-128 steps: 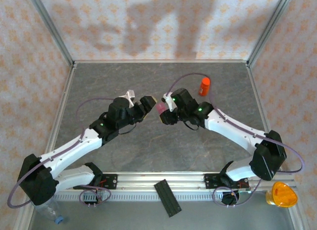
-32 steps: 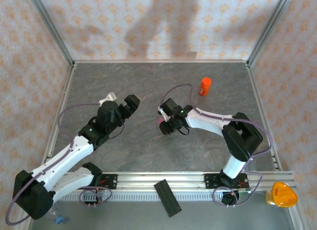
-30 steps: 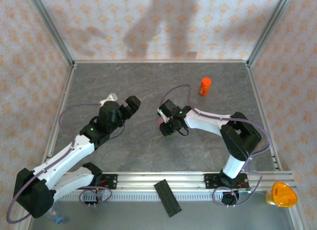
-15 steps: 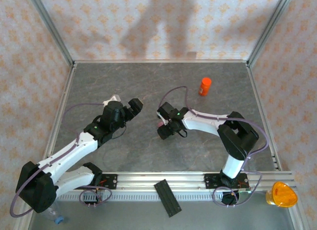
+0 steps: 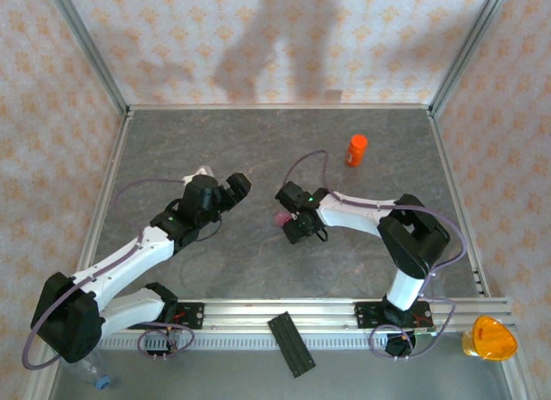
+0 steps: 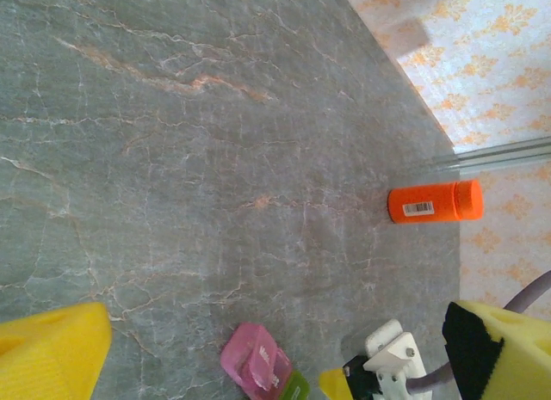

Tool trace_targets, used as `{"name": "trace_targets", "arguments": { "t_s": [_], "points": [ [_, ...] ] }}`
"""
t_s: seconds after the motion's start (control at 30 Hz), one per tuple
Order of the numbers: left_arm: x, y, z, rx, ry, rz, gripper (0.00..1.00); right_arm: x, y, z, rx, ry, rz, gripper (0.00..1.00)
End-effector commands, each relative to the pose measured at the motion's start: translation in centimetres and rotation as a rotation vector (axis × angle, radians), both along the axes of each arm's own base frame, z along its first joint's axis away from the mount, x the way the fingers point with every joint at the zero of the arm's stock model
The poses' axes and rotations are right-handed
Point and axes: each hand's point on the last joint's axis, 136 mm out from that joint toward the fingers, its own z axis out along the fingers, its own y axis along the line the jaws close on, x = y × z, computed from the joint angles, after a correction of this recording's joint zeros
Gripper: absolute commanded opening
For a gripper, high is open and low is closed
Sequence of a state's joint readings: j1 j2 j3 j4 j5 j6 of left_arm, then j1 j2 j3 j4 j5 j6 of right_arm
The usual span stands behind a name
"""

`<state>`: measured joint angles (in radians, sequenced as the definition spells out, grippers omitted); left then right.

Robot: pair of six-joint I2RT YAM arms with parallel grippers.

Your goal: Sort the pills into containers

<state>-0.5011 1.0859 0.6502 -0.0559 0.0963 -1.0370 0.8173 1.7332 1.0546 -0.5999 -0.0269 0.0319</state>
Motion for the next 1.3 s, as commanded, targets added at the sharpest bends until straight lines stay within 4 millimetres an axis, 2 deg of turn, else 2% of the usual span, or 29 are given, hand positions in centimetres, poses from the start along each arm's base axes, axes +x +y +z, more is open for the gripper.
{"name": "trace_targets", "arguments": {
  "t_s": [0.0,0.17,0.37,0.47,0.57,0.77,0.97,1.13,1.27],
  "points": [
    [0.9,-0.2,1.5,0.0,-0.049,-0.011,1.0,1.8,-2.0,1.2,-0.08,-0.057,-0.104,0.73],
    [1.1,-0.3,1.3,0.007,-0.048,-0.019,1.0,3.3,-3.5,2.0,-0.058,-0.073,-0.229,0.73],
    [1.4,-0.3,1.1,0.074,-0.041,-0.063,1.0,3.1,-3.7,4.4,0.018,-0.066,-0.289,0.73],
    [1.4,-0.7,1.1,0.163,-0.034,-0.143,1.0,3.2,-3.7,6.0,0.1,-0.066,-0.351,0.74],
    [1.4,-1.8,0.8,0.256,-0.024,-0.274,1.0,4.1,-3.5,6.5,0.203,-0.045,-0.437,0.76],
    [0.2,-3.4,-1.7,0.432,0.028,-0.546,1.0,5.6,-1.6,5.7,0.378,0.044,-0.529,0.77],
    [-1.4,-5.1,-3.9,0.582,0.017,-0.686,1.0,6.1,-0.2,4.1,0.42,0.094,-0.54,0.77],
    [-2.1,-7.3,-5.3,0.628,0.005,-0.745,0.99,6.2,-0.5,2.6,0.397,0.11,-0.56,0.77],
    [-2.4,-8.6,-6.2,0.644,0.0,-0.776,0.99,6.0,-1.1,2.2,0.392,0.109,-0.563,0.77]
  ]
}}
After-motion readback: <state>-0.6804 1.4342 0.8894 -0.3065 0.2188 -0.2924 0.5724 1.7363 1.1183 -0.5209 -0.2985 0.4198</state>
